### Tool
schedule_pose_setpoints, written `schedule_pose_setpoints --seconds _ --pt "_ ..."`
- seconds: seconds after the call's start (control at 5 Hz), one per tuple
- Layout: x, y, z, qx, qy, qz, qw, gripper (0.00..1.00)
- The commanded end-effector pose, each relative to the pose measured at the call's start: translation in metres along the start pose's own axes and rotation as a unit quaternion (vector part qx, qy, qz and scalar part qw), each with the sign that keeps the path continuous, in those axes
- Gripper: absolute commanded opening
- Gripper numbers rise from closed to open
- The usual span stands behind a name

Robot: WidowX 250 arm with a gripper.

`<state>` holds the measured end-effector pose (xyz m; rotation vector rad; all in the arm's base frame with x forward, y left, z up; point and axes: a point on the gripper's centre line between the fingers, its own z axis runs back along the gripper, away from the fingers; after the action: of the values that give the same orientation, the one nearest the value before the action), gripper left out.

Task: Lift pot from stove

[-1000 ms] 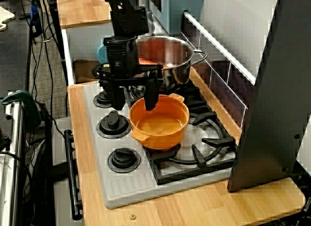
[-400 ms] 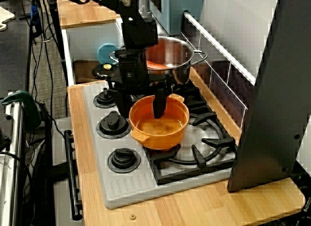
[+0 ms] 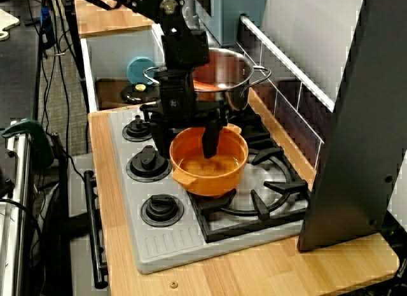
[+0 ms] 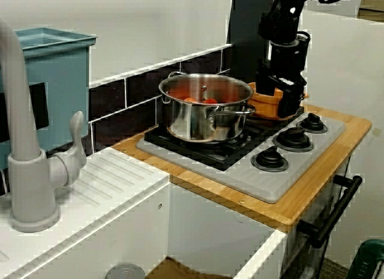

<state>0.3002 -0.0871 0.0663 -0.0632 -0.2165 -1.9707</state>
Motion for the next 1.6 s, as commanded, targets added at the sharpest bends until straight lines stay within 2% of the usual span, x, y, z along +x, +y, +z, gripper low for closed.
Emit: schedule_pose_setpoints --seconds 0.0,0.2,0.8,1.4 --pt "-0.002 0.014 0.014 0.013 0.000 -0.004 0.9999 0.00" --pt "-0.003 0.017 0.018 0.013 -0.002 0.005 0.9999 0.00" --pt "-0.007 0.027 0.048 0.023 -0.030 0.028 0.9989 0.00" --pt "0.003 0.031 0.093 0.044 -0.070 0.035 0.9960 0.00"
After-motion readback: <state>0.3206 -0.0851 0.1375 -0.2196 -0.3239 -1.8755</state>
